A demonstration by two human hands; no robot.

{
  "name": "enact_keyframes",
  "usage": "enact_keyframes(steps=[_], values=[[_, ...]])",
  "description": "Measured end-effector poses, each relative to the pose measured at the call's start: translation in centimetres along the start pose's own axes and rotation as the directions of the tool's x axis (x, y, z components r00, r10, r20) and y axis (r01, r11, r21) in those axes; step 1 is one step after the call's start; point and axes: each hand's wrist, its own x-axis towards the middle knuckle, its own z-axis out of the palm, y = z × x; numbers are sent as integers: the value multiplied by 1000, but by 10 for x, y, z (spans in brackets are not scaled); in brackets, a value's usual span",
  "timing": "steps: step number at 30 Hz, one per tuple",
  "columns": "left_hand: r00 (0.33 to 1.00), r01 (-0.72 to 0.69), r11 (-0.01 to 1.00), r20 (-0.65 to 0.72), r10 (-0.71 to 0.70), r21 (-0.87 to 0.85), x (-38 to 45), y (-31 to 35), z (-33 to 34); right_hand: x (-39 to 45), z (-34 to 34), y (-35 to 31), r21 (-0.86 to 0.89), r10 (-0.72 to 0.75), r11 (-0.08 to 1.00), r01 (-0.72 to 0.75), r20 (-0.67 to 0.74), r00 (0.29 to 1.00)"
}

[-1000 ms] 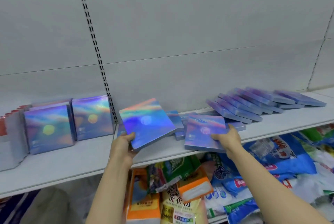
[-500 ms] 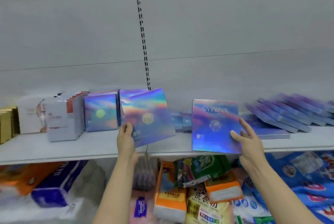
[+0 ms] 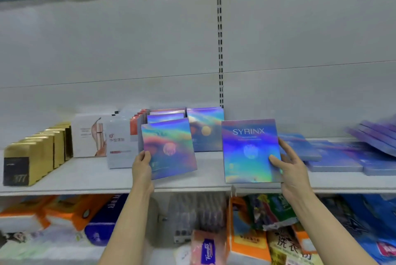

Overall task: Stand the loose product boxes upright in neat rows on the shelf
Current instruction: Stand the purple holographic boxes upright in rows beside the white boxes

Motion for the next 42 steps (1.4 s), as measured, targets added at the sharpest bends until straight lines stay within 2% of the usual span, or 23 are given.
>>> enact_keyframes(steps=[7, 11, 15, 18, 22, 23, 25, 27, 28, 31, 34, 42], values=[[995, -71, 990, 78, 62, 118, 50, 0, -6, -3, 49, 28, 44, -38, 998, 41, -52, 998], [991, -134, 977, 39, 129, 166, 62, -9, 4, -6, 62, 38, 59, -38, 997, 42, -78, 996], [962, -258, 904, 2, 274, 340, 75, -17, 13, -5, 65, 42, 26, -57, 998, 60, -97, 994], [918, -332, 765, 0, 398, 552, 68, -13, 23, 2, 67, 44, 18, -59, 998, 61, -93, 994], [833, -490, 605, 133, 537, 627, 60, -12, 24, 10, 72, 52, 12, -46, 999, 47, -99, 994], [786, -557, 518, 210, 582, 649, 64, -15, 23, 11, 73, 54, 3, -46, 999, 46, -93, 995], [619, -744, 241, 505, 601, 624, 68, -26, 20, 13, 76, 57, -13, -53, 999, 52, -80, 995], [428, -869, -21, 774, 466, 494, 71, -44, 16, 17, 78, 59, -18, -55, 998, 54, -92, 994], [382, -885, -108, 839, 388, 453, 75, -51, 14, 18, 80, 60, -16, -51, 999, 49, -106, 993], [382, -866, -205, 868, 319, 456, 84, -63, 10, 24, 84, 63, -15, -52, 999, 50, -123, 991], [412, -849, -214, 859, 306, 483, 92, -62, 13, 33, 90, 68, -11, -34, 999, 33, -89, 995], [415, -821, -272, 852, 320, 502, 119, -59, 6, 73, 121, 92, -128, -52, 991, 45, -53, 997]])
